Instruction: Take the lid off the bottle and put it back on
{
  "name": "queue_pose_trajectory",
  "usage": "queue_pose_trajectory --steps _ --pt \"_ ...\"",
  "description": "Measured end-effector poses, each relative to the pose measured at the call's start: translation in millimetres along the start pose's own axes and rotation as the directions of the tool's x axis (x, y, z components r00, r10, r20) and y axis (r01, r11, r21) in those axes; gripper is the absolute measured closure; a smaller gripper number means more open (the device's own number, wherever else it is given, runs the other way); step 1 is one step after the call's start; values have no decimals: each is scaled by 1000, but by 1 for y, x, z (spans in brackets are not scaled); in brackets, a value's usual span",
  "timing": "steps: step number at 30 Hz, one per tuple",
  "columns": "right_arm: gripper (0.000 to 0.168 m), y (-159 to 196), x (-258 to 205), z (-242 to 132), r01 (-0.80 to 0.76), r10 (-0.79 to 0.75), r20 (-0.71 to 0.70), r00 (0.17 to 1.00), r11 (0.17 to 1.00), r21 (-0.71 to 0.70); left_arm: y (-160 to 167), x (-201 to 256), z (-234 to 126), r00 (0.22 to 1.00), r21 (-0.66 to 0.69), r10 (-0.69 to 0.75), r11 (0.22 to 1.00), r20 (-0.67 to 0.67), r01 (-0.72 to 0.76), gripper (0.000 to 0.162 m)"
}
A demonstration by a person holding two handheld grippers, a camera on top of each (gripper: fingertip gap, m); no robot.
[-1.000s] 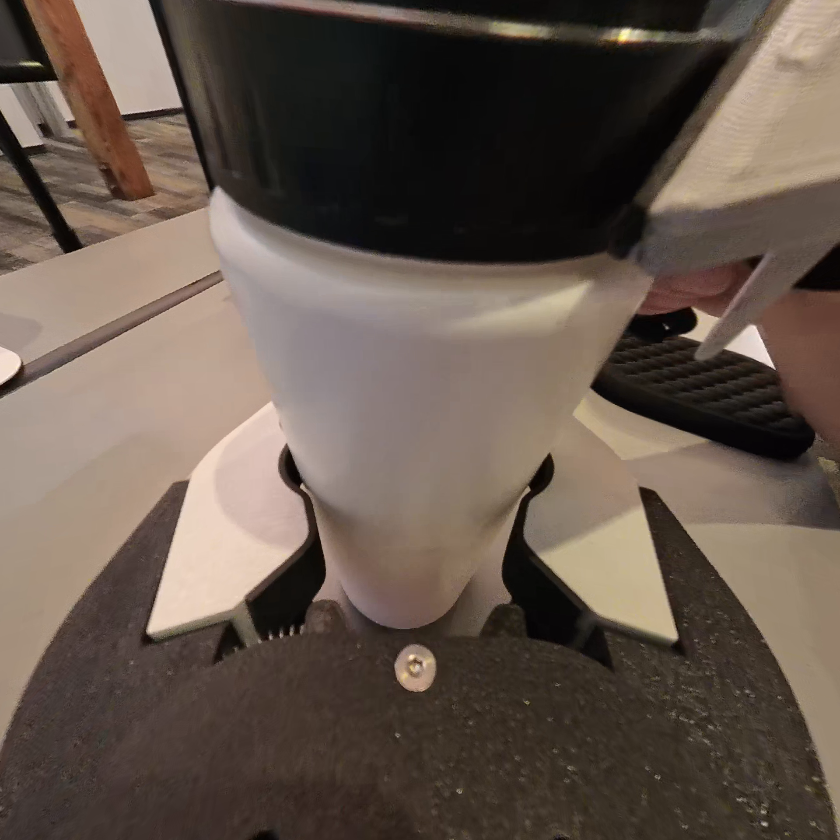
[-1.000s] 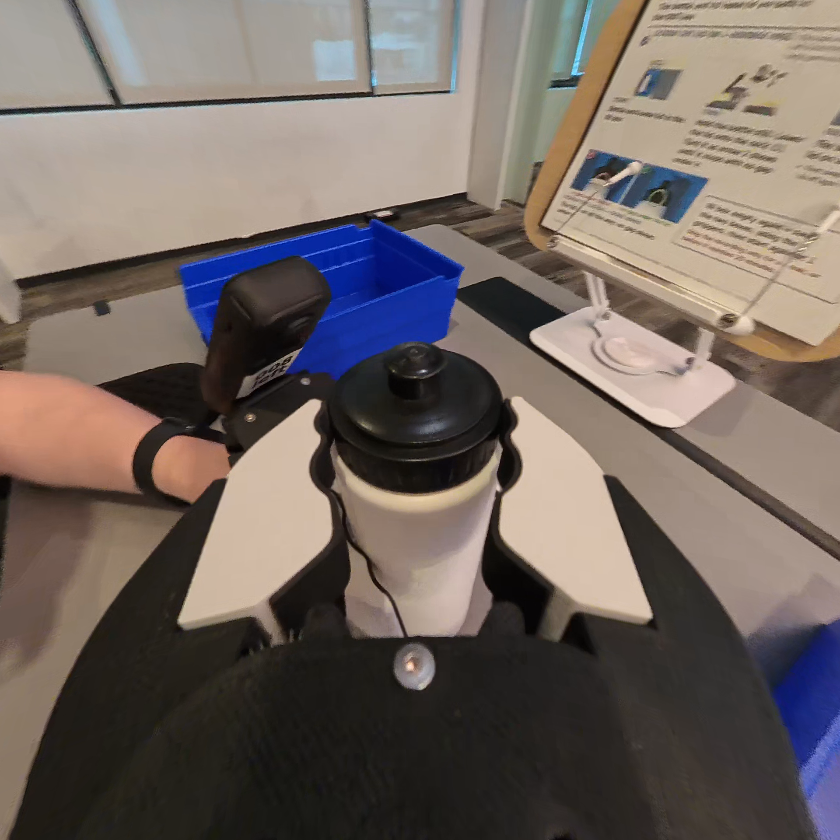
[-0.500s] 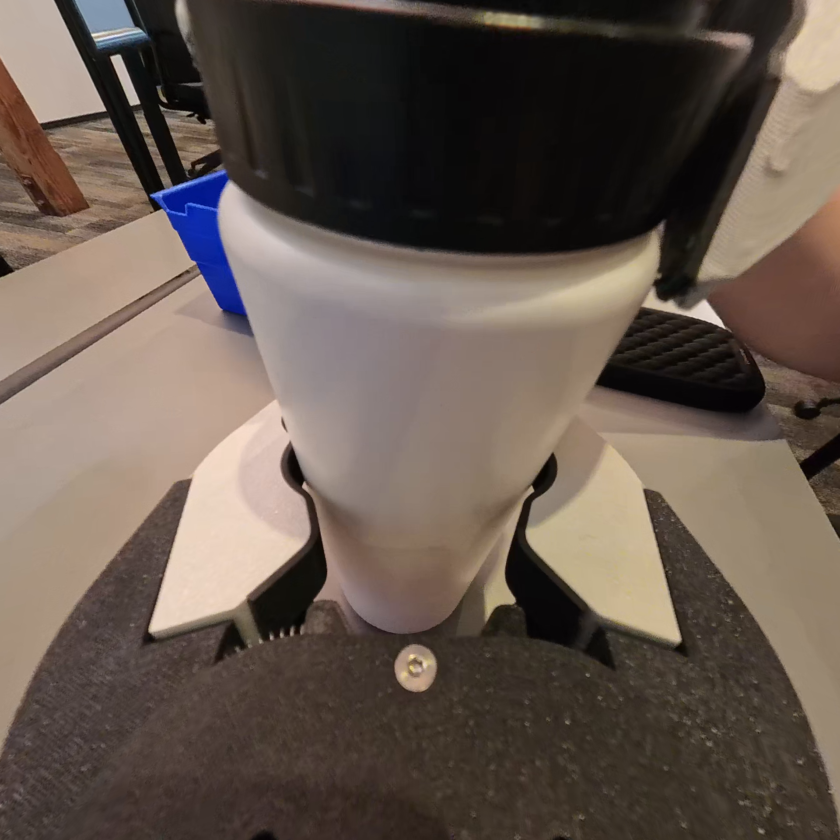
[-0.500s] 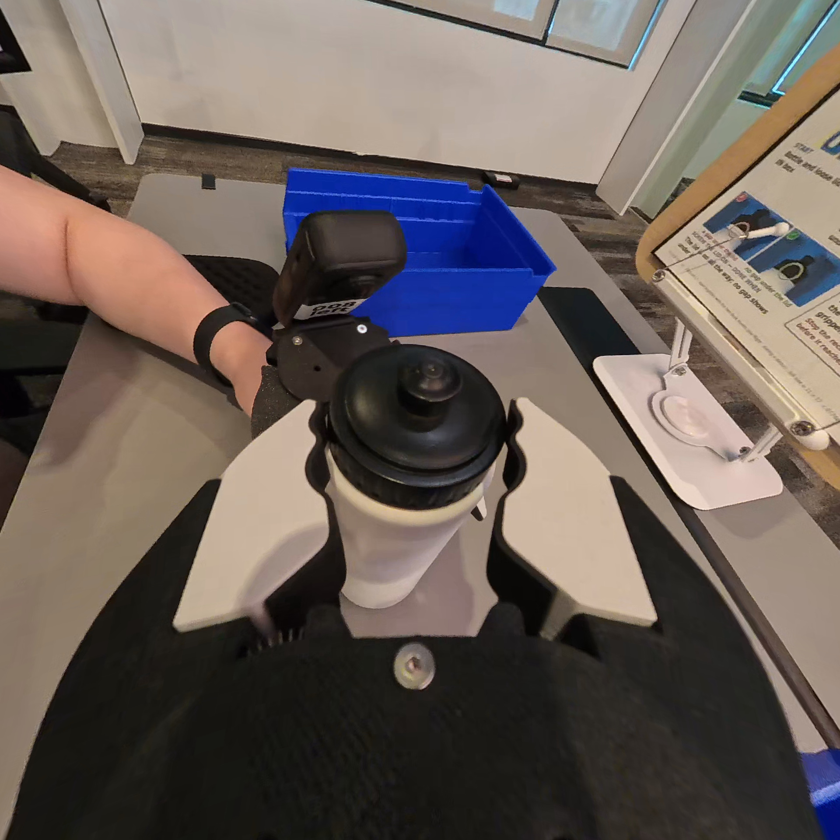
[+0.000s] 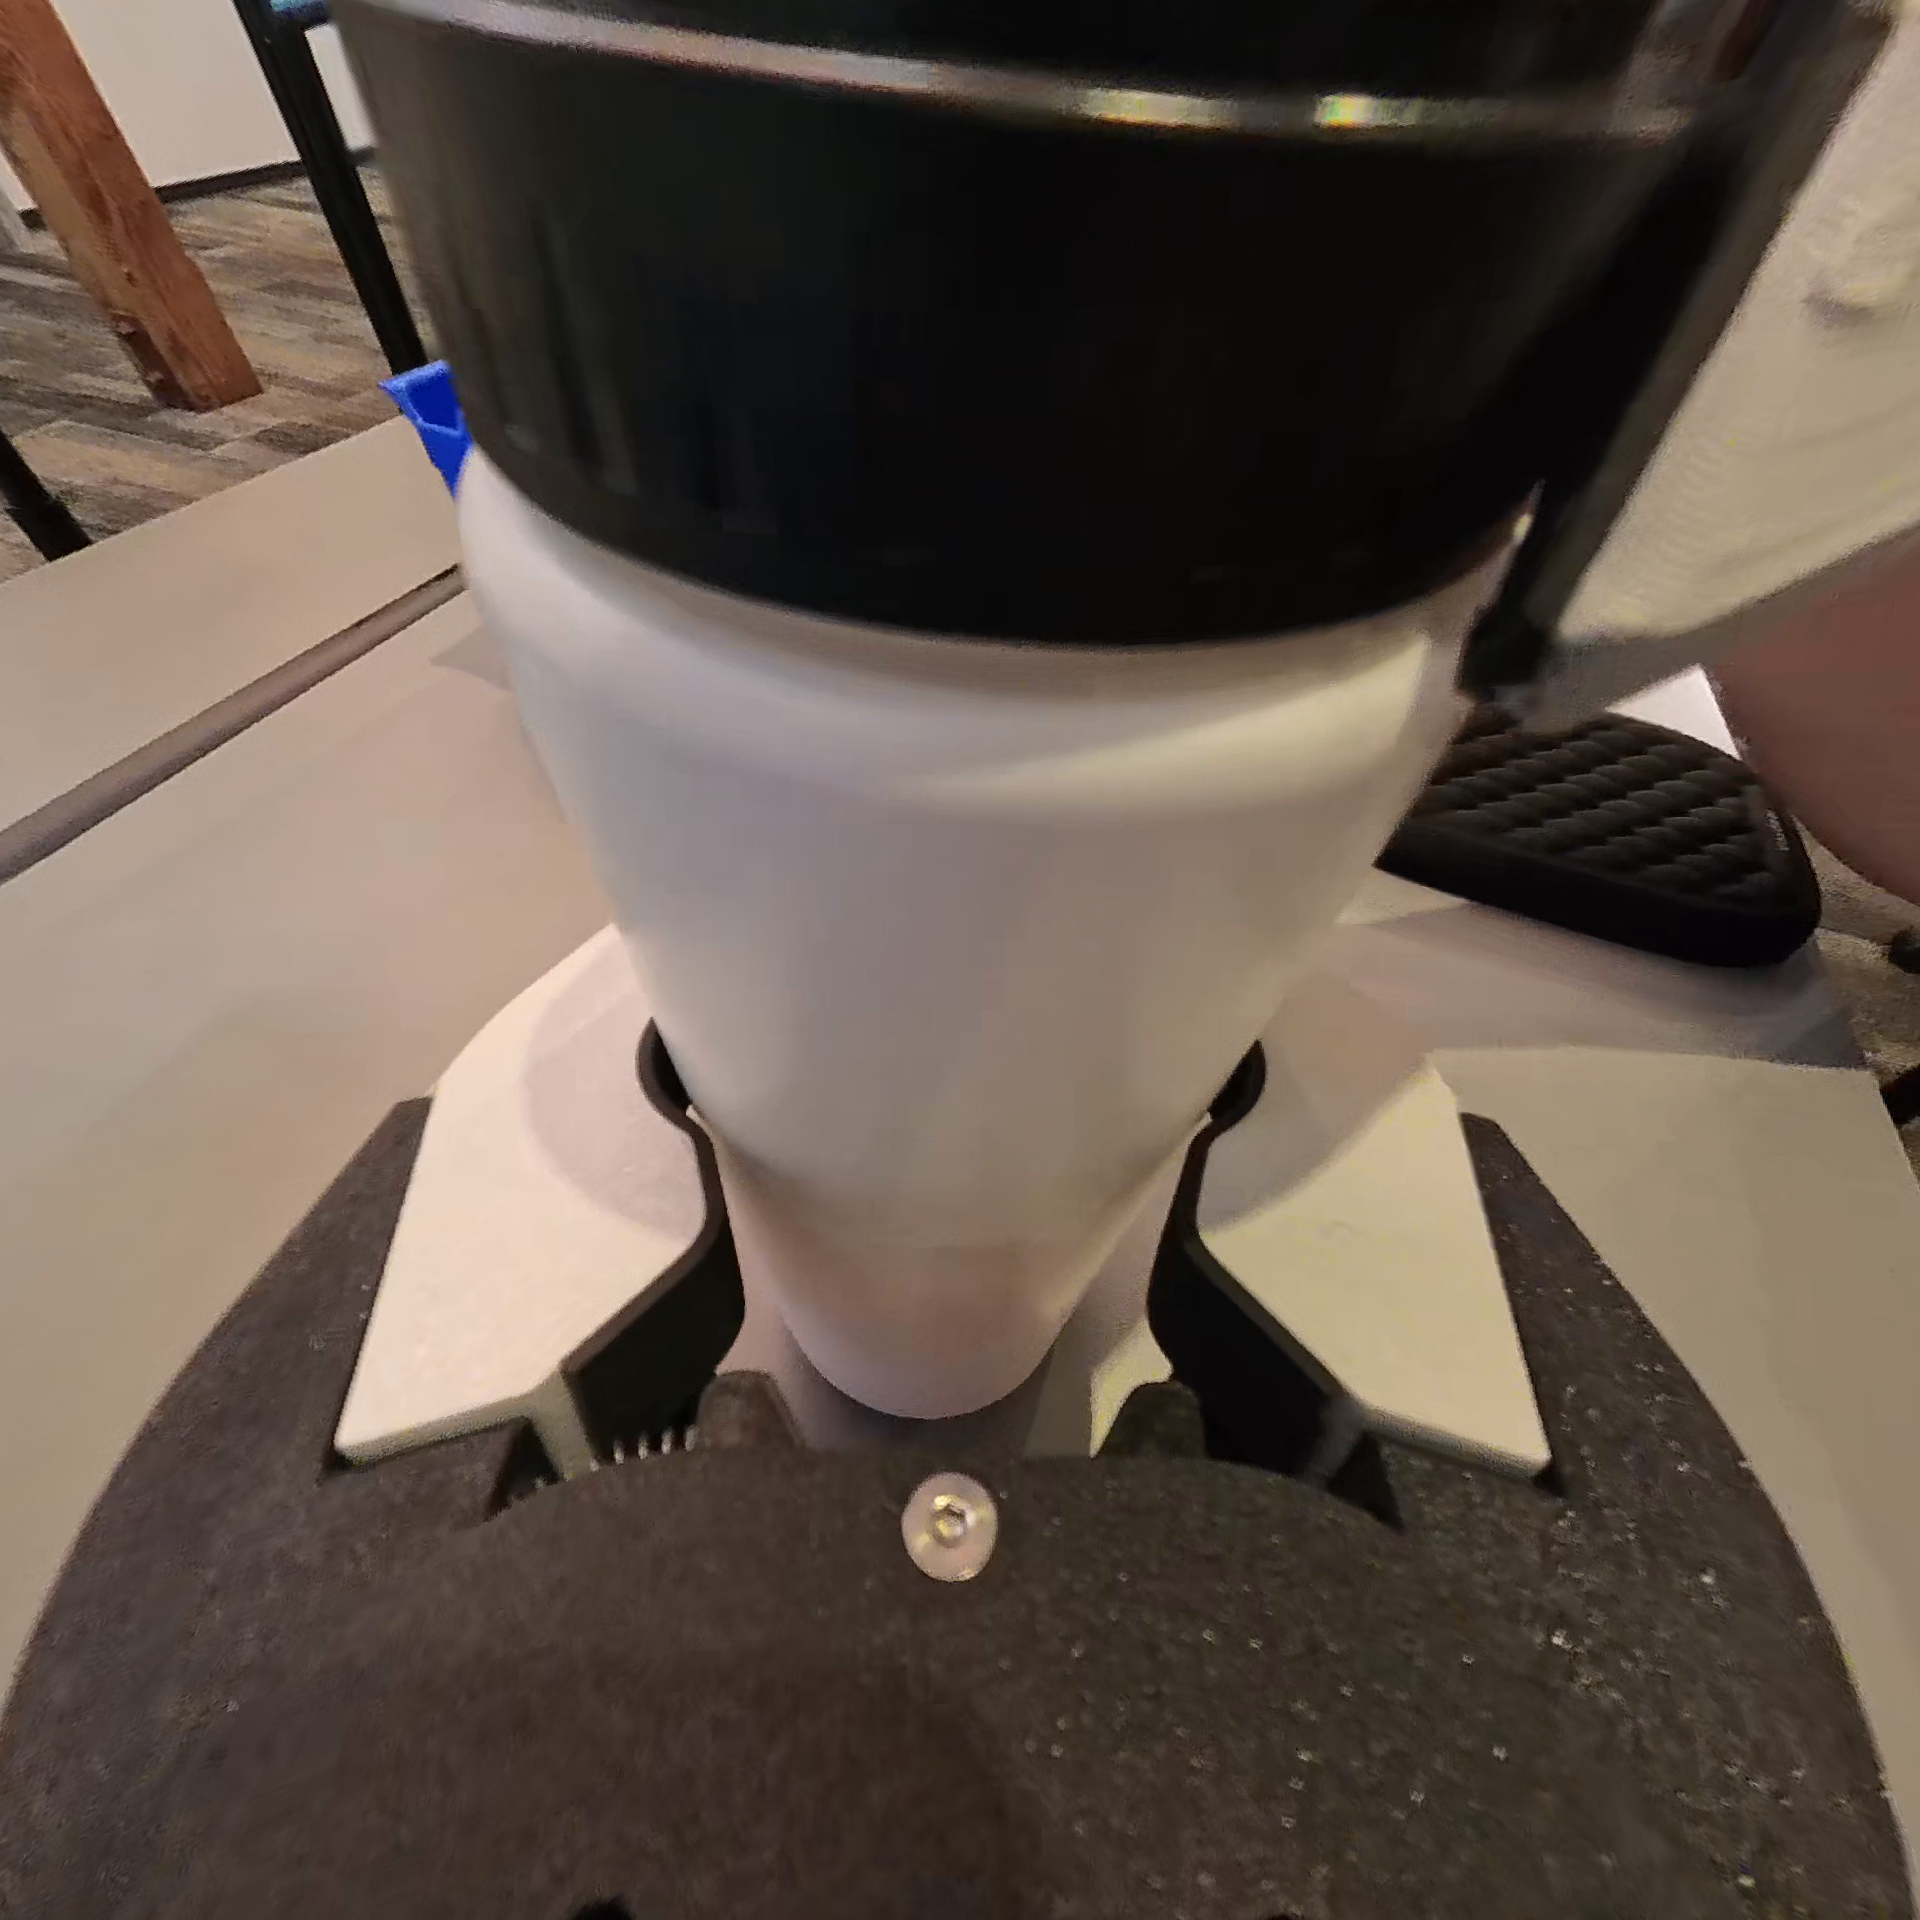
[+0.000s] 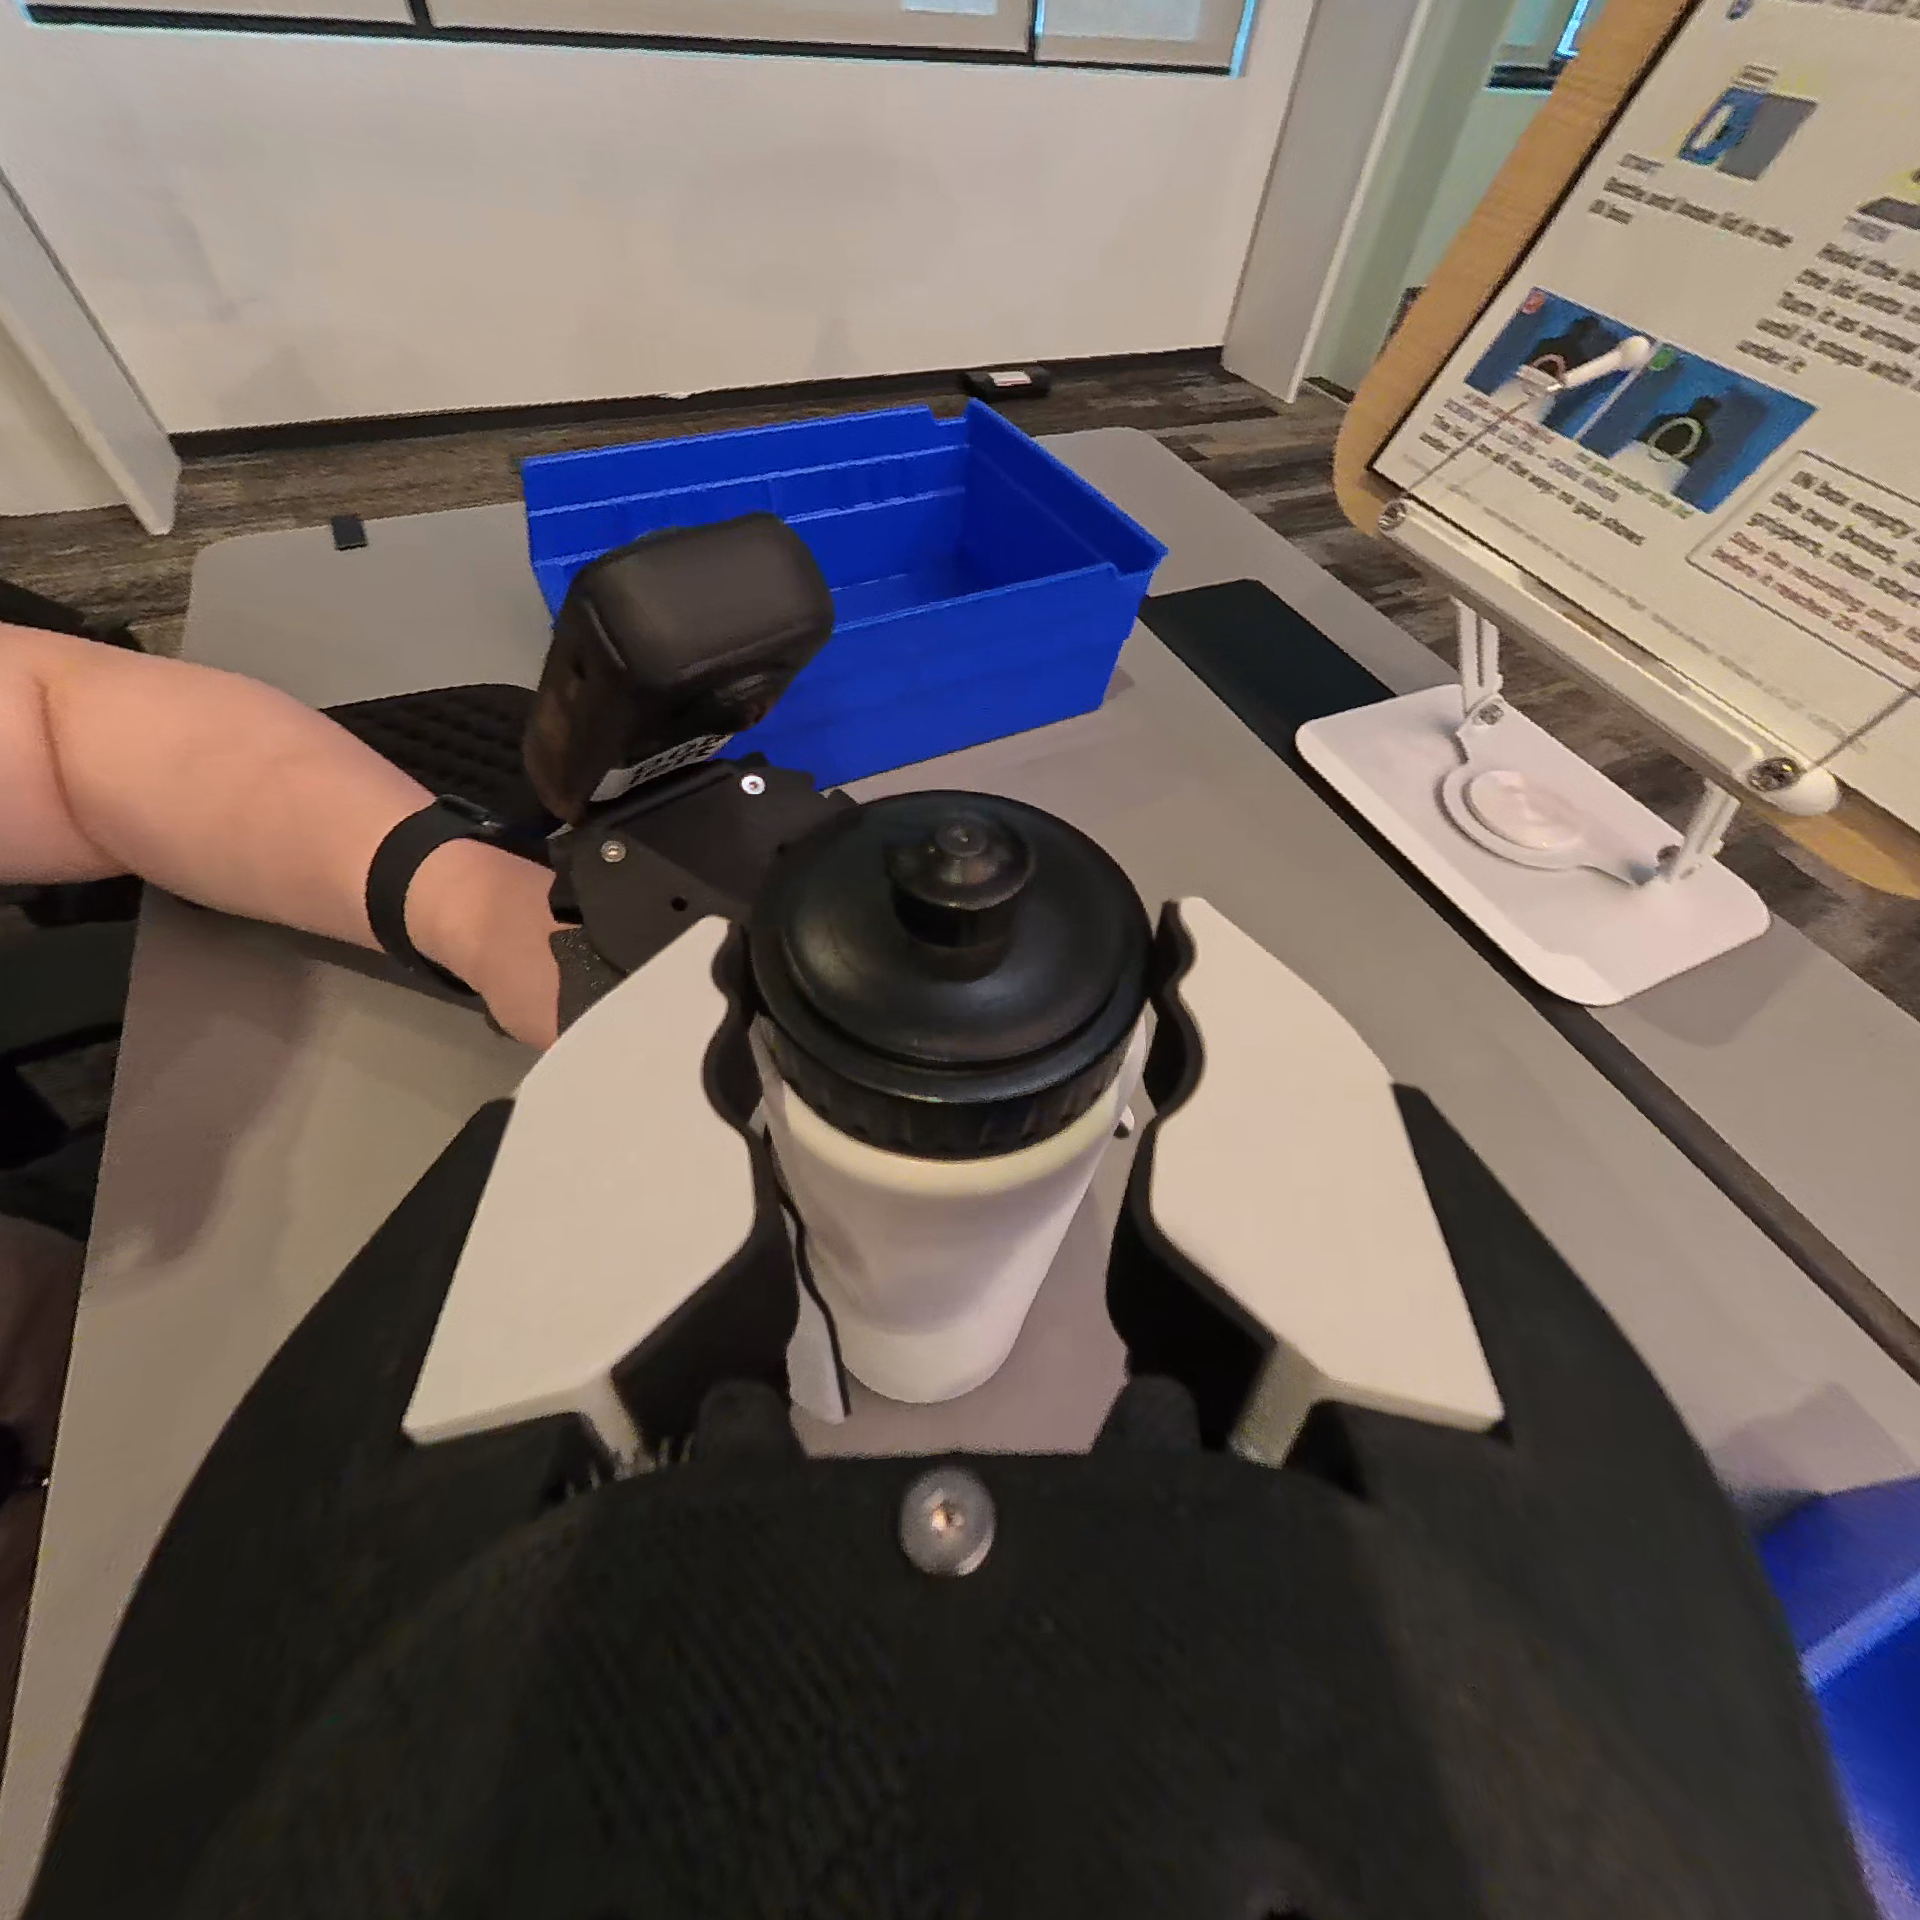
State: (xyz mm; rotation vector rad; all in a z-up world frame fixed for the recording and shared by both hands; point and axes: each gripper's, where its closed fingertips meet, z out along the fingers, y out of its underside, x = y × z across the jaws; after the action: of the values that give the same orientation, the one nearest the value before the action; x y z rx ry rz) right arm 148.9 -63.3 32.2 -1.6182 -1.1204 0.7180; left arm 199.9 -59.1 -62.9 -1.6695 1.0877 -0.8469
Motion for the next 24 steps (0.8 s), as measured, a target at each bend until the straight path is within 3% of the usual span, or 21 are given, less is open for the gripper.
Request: queue_pose_trajectory --steps 8,16,24 --pt "92 -1 0 -1 16 -15 -58 998 1000 22 1 0 2 1000 -21 6 1000 24 -6 62" --pt "88 10 -4 -4 189 -189 -3 982 982 -7 -1 4 0 999 28 11 1000 -45 -9 60" --pt "95 0 -3 -6 10 -13 117 993 1000 27 -2 5 1 998 31 25 999 -55 -24 60"
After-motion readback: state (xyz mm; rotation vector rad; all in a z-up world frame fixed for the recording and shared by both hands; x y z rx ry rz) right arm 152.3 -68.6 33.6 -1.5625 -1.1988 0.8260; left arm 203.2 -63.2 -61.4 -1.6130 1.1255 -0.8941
